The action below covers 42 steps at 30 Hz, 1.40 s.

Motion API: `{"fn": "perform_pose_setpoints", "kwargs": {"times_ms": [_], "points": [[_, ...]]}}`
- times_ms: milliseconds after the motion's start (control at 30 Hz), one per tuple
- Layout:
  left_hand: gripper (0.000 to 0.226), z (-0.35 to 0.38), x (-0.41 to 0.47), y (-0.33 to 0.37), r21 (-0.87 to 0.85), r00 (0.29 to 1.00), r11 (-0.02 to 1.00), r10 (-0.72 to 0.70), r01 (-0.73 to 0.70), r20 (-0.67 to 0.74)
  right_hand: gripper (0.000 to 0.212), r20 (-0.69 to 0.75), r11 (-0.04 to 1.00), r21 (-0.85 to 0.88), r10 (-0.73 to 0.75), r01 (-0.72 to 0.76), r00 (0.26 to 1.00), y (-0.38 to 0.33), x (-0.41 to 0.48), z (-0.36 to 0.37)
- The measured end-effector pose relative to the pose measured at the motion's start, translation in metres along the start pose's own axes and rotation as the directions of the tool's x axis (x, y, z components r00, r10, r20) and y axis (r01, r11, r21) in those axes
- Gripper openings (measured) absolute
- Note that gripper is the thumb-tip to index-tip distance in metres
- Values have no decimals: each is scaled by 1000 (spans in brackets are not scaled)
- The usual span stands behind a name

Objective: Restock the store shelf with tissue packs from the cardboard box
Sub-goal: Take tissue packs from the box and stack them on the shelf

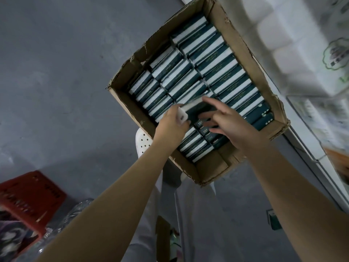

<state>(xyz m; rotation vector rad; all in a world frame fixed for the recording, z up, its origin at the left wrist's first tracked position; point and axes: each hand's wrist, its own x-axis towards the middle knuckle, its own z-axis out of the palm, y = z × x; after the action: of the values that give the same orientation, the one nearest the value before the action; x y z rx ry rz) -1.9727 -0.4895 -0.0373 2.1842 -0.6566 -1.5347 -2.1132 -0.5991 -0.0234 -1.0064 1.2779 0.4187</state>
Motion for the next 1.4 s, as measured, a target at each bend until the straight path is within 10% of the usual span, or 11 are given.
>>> {"fn": "perform_pose_setpoints", "kwargs": {"times_ms": [667,1067,1400], "points": [[25,-40,-12,-30,-364,956,916,-244,171,-166,91,-62,738,-671,46,-76,997,-2,63,22],[25,-50,-54,-8,-421,933,890,-285,174,-218,33,-370,669,-730,-558,139,743,23,4,21],[19,-126,-158,82,-457,932,887,-213,59,-293,40,-602,879,-358,-476,315,642,-80,-161,11]]}}
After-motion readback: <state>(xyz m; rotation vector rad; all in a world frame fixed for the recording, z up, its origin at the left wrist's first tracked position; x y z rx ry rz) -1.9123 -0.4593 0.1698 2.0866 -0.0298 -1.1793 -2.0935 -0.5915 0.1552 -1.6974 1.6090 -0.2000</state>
